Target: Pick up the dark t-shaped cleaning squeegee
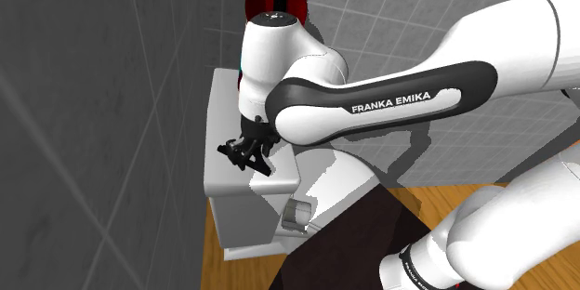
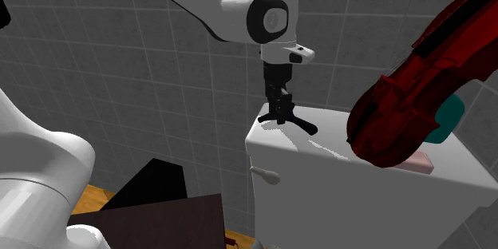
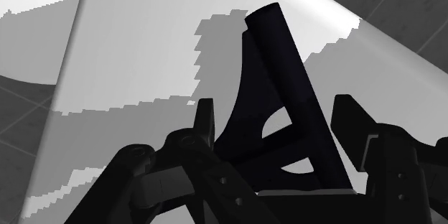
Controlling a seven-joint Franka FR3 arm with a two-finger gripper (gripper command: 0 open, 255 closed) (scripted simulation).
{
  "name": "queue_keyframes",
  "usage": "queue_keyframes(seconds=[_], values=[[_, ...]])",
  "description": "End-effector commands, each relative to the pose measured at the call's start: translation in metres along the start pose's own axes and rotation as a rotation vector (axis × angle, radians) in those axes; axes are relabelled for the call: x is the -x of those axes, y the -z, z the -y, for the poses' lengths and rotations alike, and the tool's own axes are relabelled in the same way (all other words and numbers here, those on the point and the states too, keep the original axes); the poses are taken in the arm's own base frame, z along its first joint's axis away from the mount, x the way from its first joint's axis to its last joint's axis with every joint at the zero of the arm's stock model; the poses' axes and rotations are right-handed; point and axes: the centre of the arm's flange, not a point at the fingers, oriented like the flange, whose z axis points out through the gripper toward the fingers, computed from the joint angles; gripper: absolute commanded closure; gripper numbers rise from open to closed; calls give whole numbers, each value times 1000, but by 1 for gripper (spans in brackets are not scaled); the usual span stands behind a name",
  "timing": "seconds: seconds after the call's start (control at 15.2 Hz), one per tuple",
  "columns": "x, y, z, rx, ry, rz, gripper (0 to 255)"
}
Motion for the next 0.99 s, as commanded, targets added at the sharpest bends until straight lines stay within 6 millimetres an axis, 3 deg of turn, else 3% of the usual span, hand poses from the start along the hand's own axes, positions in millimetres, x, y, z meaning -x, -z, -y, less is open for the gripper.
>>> queue_keyframes(seconds=[0.0,0.26,0.92], values=[[0,-1,0,0,0,1,255],[-1,-1,0,0,0,1,255],[-3,52,-3,0,0,1,255]])
